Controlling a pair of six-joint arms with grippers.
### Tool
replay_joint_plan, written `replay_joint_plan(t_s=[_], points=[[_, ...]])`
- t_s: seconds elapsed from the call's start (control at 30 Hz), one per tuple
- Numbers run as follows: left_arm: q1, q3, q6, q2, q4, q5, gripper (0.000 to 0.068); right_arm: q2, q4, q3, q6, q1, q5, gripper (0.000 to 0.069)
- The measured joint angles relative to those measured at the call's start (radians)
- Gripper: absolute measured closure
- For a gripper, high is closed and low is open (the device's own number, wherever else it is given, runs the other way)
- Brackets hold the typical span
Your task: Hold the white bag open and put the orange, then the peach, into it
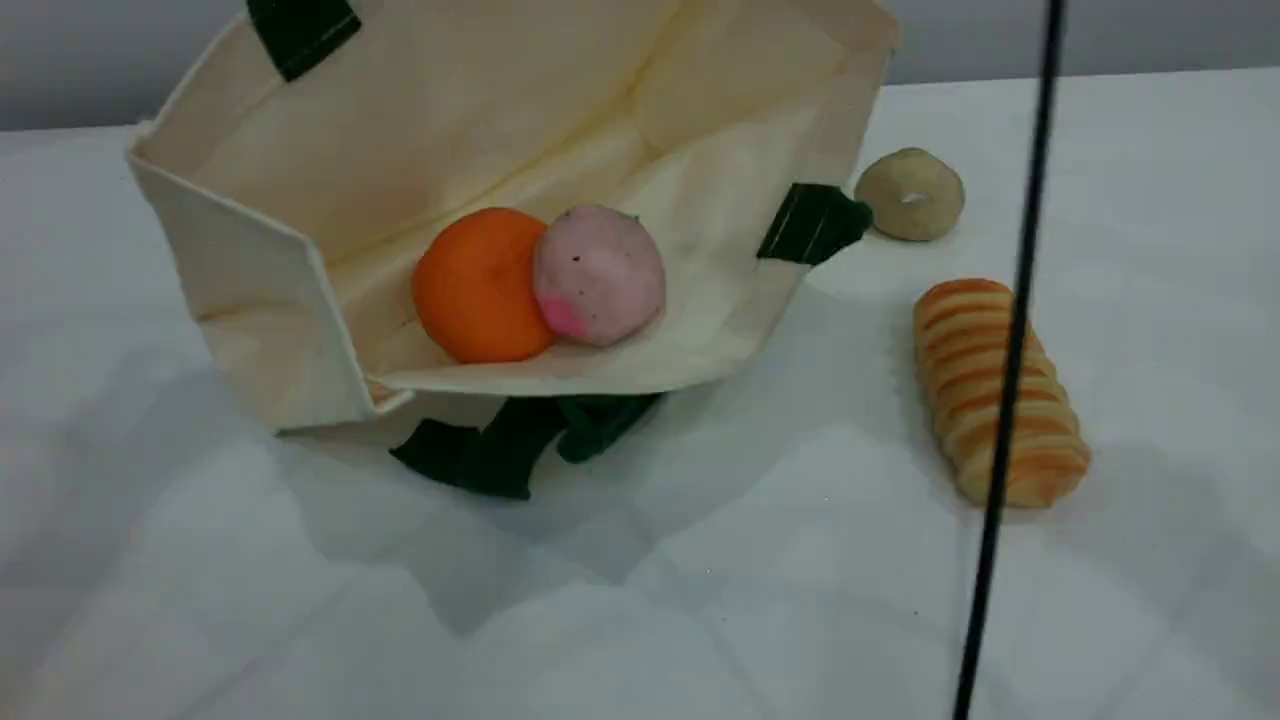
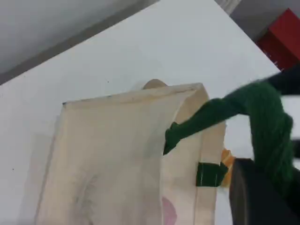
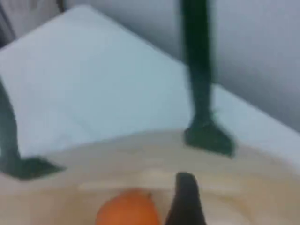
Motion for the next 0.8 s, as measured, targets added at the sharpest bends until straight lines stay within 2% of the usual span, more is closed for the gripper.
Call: replay_joint_plan(t_s=[0.13,0.23,0.3,0.47,0.57,0.67,0.8], points=[[0.0,0.0,0.0,0.032,0.0,0.011,0.0595,-0.065,0.001,0.0,0.006,-0.043,0.013,0.0188],[0.0,0.0,0.0,0.06,0.0,0.018,0.0565,-0.088,-0.007,0.0,0.013,-0.044,0.019,0.0188],[0.0,0.0,0.0,0.072,0.0,0.028,0.0517,-0.09,-0.03,0.0,0.013,-0.044,0.04,0.0188],[0.0,0.0,0.005,0.074,-0.001,0.026,0.0336,-0.089,-0.037,0.0,0.022,-0.044,0.086,0.0188],[0.0,0.0,0.005,0.073,0.001,0.026,0.0256,-0.103,-0.043,0.0,0.032,-0.043,0.126,0.0188],[0.0,0.0,0.005,0.059,0.003,0.027,0.0223,-0.146,-0.08,0.0,0.066,-0.043,0.153,0.0188],[0.0,0.0,0.009,0.016,0.003,0.029,0.0216,-0.232,-0.192,0.0,0.17,-0.043,0.168,0.0188]])
